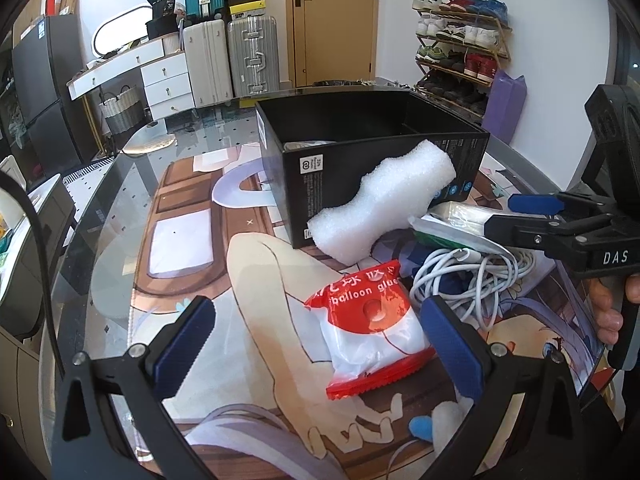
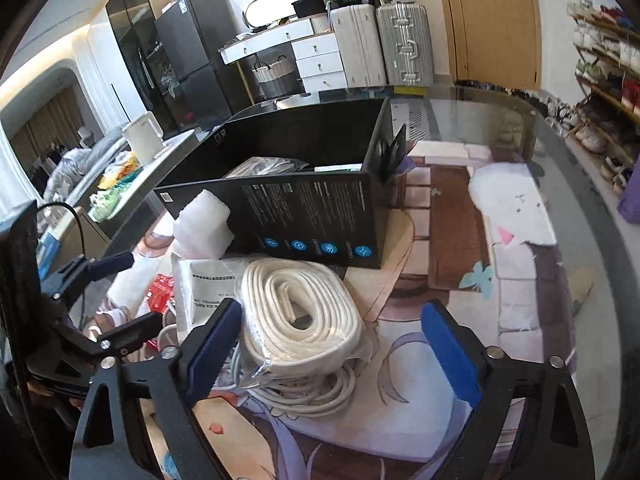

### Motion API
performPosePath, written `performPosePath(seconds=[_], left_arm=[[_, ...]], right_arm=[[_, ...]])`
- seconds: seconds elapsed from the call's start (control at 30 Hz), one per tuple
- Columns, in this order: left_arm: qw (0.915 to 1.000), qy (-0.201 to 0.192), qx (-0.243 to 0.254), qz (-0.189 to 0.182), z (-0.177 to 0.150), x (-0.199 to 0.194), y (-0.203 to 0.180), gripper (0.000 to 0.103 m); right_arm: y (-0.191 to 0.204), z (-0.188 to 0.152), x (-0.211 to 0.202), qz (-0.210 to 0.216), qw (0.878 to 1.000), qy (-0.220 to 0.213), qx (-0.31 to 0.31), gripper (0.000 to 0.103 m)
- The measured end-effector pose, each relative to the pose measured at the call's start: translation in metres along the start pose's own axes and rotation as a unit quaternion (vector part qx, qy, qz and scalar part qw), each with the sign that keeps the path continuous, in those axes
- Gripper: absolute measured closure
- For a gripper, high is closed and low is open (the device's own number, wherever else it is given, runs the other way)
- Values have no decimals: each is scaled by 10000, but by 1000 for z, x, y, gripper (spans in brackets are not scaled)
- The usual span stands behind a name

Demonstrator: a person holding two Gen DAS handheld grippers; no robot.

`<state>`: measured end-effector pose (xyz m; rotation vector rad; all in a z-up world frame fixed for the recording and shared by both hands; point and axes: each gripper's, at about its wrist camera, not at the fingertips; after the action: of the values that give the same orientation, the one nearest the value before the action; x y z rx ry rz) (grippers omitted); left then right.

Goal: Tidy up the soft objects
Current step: 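Grasp the coiled white cable with the right tool while the left tool approaches the red glue bag, then grasp the red 'balloon glue' bag with the left tool while the right tool holds the cable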

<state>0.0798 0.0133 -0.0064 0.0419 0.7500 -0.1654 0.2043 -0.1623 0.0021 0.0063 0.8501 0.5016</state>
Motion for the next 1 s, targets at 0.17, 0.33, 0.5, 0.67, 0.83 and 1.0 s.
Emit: performPosePath(seconds=[0.17,0.33,0.5,0.67,0.83,1.0], left_arm=[[10000,28,-30,-14,0,0,1,0],[10000,34,-21,-1,0,0,0,0],[10000,41,-2,2,-1,1,-1,0],[10000,53,-5,-13,-2,1,-1,0],[9999,110,-32,7,-3,1,0,0],[9999,120,-92,-18,-5,-2,4,0]], right_arm=[[-5,-1,5,291,9994,59,150,22],[-5,-1,5,636,9977,96,214,42],[-2,-3,0,748,9971,48,120,55],[-4,-5,-3,838,9961,44,271,59],[-3,-4,-14,806,9965,-76,195,64],[-4,-3,-24,789,9967,-164,119,66]])
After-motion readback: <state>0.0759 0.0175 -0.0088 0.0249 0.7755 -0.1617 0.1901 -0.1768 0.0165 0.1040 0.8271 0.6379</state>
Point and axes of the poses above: each gripper's, at about its wrist camera, not at the fingertips, and x roughly the way its jaws point, y to its left, z to its top, and after that the axes turned 3 degrees about -y, right-handed
